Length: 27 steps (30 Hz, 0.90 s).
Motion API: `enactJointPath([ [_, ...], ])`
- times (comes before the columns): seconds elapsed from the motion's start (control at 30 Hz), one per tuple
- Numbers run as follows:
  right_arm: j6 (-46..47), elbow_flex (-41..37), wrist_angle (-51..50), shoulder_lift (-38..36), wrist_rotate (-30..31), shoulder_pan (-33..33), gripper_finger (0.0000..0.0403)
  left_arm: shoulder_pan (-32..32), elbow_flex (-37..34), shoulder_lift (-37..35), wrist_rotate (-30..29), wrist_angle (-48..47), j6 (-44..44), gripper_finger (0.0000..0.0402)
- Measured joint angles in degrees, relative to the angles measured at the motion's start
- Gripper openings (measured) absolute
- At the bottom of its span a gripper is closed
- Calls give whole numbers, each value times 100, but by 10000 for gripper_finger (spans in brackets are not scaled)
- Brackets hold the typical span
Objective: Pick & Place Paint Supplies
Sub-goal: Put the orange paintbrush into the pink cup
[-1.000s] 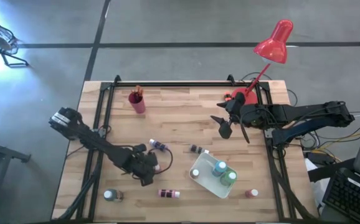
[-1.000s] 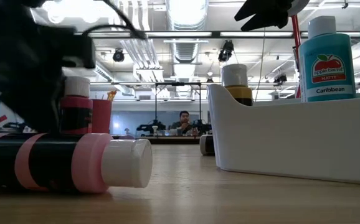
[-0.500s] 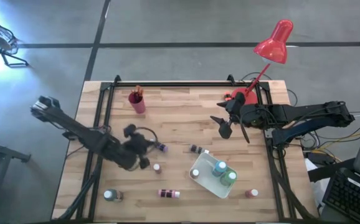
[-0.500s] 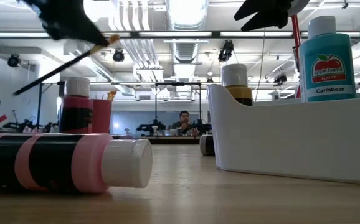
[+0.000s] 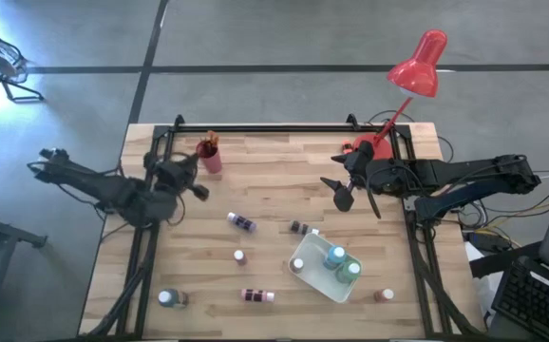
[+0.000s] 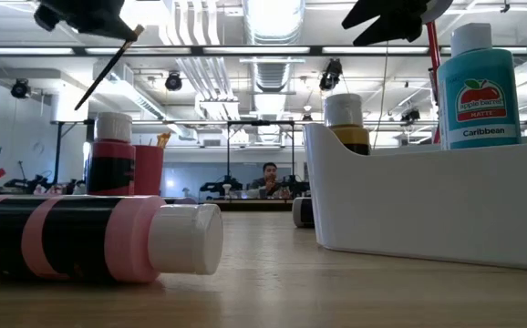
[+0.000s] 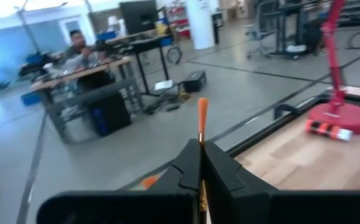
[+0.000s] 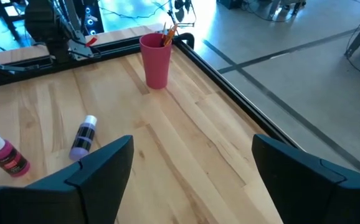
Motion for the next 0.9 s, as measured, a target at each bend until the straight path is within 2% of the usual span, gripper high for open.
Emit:
enactJointPath([
  [0.1,-13,0,0,0,19,0,322,432,-175,-168,540,740,457,4],
  [0.2,-13,0,0,-2,22,0,313,876,-344,-161,1575,2267,1679,4],
  [0.3,5,0,-2,-2,25,0,304,1245,-521,-135,1965,3672,2995,4],
  [0.37,31,0,-4,-2,26,0,298,1524,-627,-182,2183,4294,3487,4],
  [0.47,19,0,-9,-2,32,0,291,2063,-781,-281,2767,4559,3566,4],
  [0.6,-4,0,-9,-2,40,0,286,2997,-1157,-328,3741,4898,3219,4],
  [0.73,-11,-46,-17,-7,42,0,289,3704,-1614,-330,3859,5333,3095,4],
  [0.9,-2,-119,-17,-7,61,0,305,4159,-2164,-358,4115,6323,3159,4],
])
